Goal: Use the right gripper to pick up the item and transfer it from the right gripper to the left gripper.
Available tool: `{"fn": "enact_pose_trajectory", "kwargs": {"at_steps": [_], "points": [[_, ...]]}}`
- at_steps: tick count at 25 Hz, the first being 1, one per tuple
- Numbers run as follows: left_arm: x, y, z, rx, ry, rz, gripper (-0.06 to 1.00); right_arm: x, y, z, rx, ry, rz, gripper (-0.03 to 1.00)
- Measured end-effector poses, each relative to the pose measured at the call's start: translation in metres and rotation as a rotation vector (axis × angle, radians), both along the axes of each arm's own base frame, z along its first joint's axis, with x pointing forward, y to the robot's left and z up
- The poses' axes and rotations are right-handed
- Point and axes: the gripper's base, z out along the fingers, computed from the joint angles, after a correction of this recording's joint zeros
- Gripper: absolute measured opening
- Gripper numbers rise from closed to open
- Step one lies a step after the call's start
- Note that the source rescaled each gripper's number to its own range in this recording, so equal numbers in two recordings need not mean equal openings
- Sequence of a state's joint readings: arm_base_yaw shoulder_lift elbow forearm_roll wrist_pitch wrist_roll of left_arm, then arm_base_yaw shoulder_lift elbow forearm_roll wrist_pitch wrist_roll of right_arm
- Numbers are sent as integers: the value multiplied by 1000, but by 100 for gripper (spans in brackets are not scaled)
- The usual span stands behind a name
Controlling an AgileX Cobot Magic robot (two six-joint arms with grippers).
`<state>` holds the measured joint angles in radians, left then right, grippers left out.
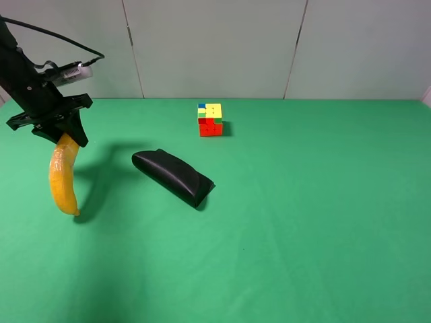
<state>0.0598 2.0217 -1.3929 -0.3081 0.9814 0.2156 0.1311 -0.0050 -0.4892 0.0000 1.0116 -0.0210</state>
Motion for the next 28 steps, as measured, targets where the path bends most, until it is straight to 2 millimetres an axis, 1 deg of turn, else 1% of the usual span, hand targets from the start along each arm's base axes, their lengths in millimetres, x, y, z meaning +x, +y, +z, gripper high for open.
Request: {"fn": "enact_pose_trajectory", "kwargs": {"at_steps": [4, 5, 6, 7, 8, 9, 10, 12, 13, 17, 22, 25, 28], "points": [[1, 1, 0, 9, -10, -4, 0, 0, 0, 0, 0, 0, 0, 100], [1, 2, 0, 19, -15, -10, 3, 0, 0, 0, 0, 0, 0, 100], [1, 3, -1, 29, -21, -17, 11, 0, 0, 0, 0, 0, 0, 100], [2, 4, -1, 40, -24, -23, 25, 0, 0, 0, 0, 0, 0, 100], [2, 4, -1, 45, -28, -24, 42, 0, 0, 0, 0, 0, 0, 100], [2, 4, -1, 47, -31, -24, 56, 0, 0, 0, 0, 0, 0, 100], [2, 4, -1, 49, -33, -25, 74, 0, 0, 0, 0, 0, 0, 100], [2, 4, -1, 49, -33, -25, 89, 0, 0, 0, 0, 0, 0, 100], [2, 4, -1, 49, -33, -25, 93, 0, 0, 0, 0, 0, 0, 100], [2, 4, -1, 49, -33, -25, 99, 0, 0, 0, 0, -1, 0, 100], [2, 4, -1, 49, -33, -25, 100, 0, 0, 0, 0, -1, 0, 100], [5, 4, 6, 43, -24, -34, 100, 0, 0, 0, 0, -1, 0, 100], [8, 4, 17, 35, -5, -35, 100, 0, 0, 0, 0, -1, 0, 100]]}}
